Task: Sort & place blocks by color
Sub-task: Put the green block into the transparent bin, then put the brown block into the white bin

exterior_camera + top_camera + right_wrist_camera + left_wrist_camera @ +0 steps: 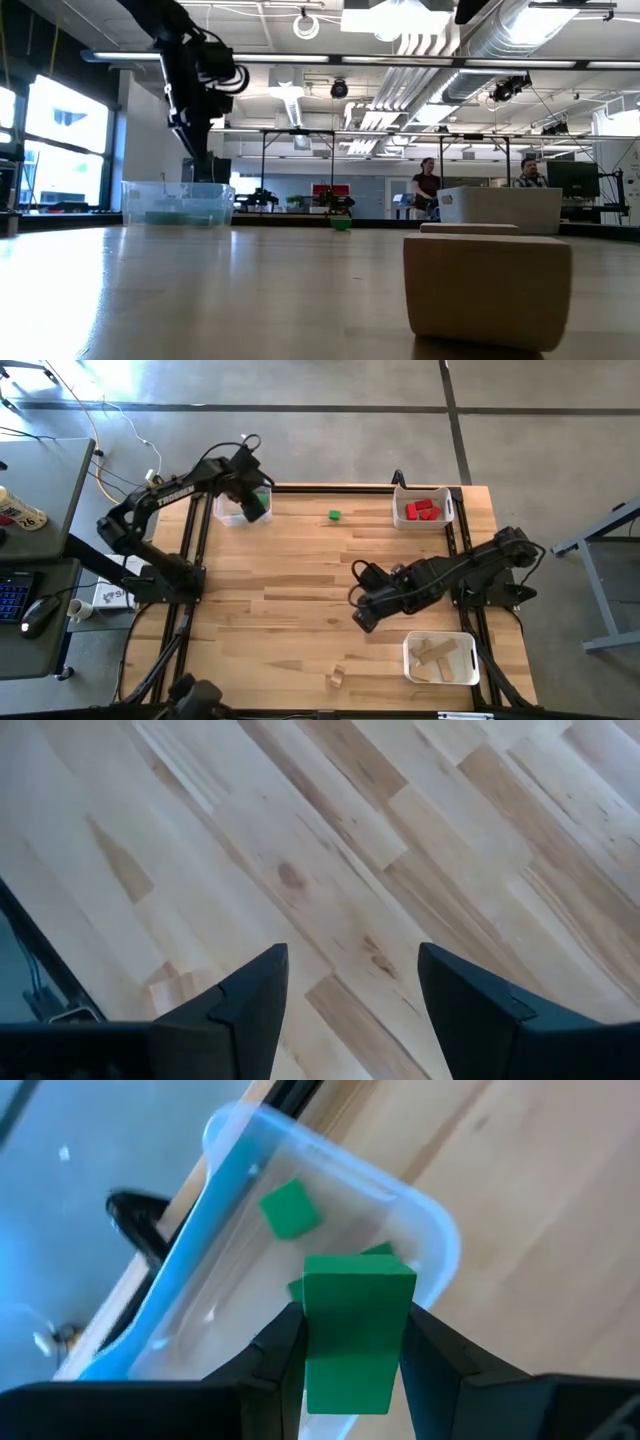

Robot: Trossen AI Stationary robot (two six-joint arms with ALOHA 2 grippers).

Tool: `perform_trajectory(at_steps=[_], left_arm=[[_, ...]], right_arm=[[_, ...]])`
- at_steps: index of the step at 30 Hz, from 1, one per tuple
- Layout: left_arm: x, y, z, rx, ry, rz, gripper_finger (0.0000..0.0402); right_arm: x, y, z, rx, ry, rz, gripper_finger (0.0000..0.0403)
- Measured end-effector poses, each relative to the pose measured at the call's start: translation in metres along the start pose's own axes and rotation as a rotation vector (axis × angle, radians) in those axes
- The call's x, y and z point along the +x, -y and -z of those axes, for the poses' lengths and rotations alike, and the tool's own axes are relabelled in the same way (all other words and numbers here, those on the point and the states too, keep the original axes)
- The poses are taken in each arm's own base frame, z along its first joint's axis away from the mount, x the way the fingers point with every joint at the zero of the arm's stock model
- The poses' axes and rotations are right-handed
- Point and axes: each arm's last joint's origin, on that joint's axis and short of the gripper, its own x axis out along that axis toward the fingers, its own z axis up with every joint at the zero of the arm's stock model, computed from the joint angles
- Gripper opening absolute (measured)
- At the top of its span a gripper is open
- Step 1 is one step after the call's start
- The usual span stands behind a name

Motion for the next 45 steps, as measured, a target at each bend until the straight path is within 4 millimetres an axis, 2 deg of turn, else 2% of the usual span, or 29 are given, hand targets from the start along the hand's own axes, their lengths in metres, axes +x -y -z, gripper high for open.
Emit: perform_trajectory(at_steps=[7,12,20,27,33,39,45], left_arm=[[0.032,-0.018,0.002,-0.082,-0.110,-0.003,0.0101],[0.047,-0.025,0.004,-0.145,-0.161,-0.006,0.0148],[0.056,-0.027,0.005,-0.212,-0.197,-0.004,0.0207],[0.054,-0.022,0.011,-0.199,-0.264,0.023,0.0219],[0.032,-0.006,0.011,-0.179,-0.241,0.049,0.0220],[-0.009,0.021,0.010,-0.179,-0.101,0.110,0.0218],[-0.050,0.050,0.020,-0.175,0.004,0.179,0.0220]], right_arm=[[0.003,0.005,-0.008,0.030,-0.001,0.009,0.0210],[0.003,0.006,-0.010,0.036,0.000,0.011,0.0210],[0.003,0.004,-0.010,-0.005,-0.028,-0.028,0.0210],[0.002,-0.009,-0.016,-0.193,0.032,-0.165,0.0211],[0.001,-0.015,-0.017,-0.375,0.003,-0.278,0.0211],[0.012,-0.023,-0.012,-0.532,-0.044,-0.318,0.0211],[0.028,-0.043,0.001,-0.800,-0.044,-0.370,0.0211]])
